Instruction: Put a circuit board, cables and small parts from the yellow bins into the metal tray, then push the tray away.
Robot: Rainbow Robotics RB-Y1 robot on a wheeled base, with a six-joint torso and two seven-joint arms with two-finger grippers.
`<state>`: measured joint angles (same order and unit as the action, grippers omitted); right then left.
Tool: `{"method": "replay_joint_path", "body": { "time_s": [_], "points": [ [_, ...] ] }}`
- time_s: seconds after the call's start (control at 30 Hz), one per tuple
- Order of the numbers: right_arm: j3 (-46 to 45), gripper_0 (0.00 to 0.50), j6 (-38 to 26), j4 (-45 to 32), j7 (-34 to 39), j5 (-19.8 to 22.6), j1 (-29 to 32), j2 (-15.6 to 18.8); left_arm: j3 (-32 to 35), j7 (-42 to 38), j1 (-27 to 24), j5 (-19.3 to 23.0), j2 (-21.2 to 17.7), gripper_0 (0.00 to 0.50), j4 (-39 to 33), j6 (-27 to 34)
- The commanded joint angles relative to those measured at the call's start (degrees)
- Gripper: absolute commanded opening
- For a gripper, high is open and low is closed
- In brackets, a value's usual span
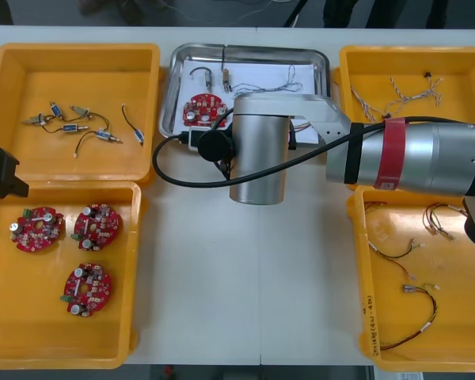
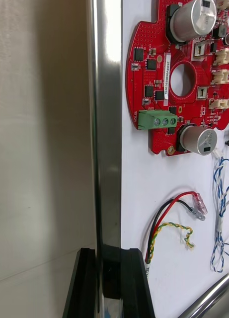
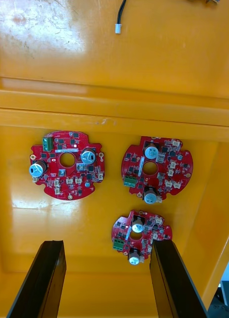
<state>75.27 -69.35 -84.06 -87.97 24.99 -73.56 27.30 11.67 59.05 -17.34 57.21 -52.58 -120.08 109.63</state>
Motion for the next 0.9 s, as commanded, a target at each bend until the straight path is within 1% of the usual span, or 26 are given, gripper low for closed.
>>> {"method": "replay_joint_path", "body": {
  "time_s": [0.03,0.2,0.6,0.9],
  "points": [
    [0.5,0.02,3.2,1.6,-1.1,0.4,-3.5,1.0,1.7,4.0,0.8,-0.5,-2.9,0.5,-1.5,0.4],
    [0.5,0.019,7.0,4.4,-1.4,1.8,-3.8,1.0,1.7,4.0,0.8,-0.5,-2.9,0.5,-1.5,0.4],
    [0.5,0.02,12.5,7.7,-3.4,1.7,-4.0,1.0,1.7,4.0,0.8,-0.5,-2.9,0.5,-1.5,0.4],
    [0.5,0.02,12.8,8.0,-4.6,1.8,-4.0,1.0,1.7,4.0,0.8,-0.5,-2.9,0.5,-1.5,0.4]
  ]
}}
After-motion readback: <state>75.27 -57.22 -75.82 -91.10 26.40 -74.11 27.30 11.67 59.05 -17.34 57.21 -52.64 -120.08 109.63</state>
